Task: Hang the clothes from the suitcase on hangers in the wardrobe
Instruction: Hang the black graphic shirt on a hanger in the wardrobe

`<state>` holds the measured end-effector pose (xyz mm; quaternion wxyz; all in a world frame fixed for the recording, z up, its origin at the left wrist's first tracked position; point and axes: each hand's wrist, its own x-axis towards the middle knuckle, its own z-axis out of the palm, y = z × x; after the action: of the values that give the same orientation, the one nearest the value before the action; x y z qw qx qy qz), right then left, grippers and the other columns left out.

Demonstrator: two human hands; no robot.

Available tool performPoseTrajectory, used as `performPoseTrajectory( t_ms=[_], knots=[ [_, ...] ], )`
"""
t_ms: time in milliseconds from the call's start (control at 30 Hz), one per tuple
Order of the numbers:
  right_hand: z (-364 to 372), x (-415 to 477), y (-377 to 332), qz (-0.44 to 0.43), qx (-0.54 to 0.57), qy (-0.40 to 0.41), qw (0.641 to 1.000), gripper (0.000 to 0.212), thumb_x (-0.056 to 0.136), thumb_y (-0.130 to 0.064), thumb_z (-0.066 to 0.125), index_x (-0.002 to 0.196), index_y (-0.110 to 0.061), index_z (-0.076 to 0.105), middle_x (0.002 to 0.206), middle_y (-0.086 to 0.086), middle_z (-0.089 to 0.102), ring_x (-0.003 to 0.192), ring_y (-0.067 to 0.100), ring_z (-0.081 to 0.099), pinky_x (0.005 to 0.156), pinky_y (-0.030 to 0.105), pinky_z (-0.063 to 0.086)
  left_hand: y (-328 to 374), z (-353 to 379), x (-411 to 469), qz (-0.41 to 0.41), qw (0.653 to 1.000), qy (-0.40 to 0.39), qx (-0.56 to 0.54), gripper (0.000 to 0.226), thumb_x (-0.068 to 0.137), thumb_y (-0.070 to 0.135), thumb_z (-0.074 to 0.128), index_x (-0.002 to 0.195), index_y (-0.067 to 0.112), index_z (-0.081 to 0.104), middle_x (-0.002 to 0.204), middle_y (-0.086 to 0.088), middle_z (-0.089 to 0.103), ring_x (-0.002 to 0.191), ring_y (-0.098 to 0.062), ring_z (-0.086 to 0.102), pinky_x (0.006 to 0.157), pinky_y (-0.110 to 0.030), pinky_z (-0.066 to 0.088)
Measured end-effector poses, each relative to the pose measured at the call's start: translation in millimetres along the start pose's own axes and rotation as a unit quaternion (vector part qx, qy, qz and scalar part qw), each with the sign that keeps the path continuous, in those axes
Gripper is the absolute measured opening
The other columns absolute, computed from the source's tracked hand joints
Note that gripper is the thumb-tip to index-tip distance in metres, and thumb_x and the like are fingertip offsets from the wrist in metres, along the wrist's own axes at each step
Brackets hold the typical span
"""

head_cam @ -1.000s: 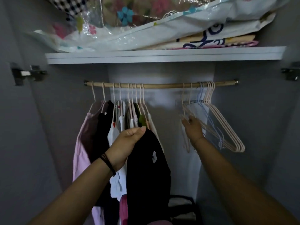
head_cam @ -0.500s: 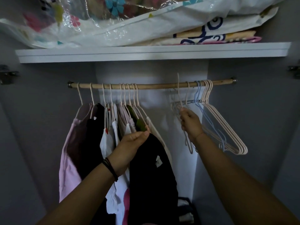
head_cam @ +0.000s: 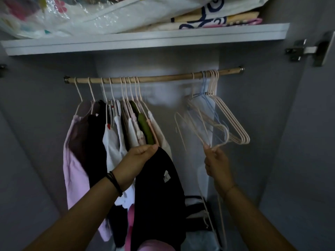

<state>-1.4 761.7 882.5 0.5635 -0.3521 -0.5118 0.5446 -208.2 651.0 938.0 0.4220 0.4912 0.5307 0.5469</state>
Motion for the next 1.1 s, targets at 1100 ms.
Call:
performPoseTrajectory(
  t_ms=[1100],
  knots=[
    [-34,-199,-20,0.133,0.374,-0.129,0.909,0.048,0.096,-0.024,0.038,0.052,-0.02,0.057,0.048,-0.006,0.039,0.043,0.005,0.037,0.05,0.015,0.036,-12,41,-217,-0.021,0.994,0.053,0.096,0.037,0.096,0.026,0.046,0.107,-0.002,0.067,0.104,-0.021,0.07,0.095,-0.029,0.067,0.086,-0.03,0.054]
  ],
)
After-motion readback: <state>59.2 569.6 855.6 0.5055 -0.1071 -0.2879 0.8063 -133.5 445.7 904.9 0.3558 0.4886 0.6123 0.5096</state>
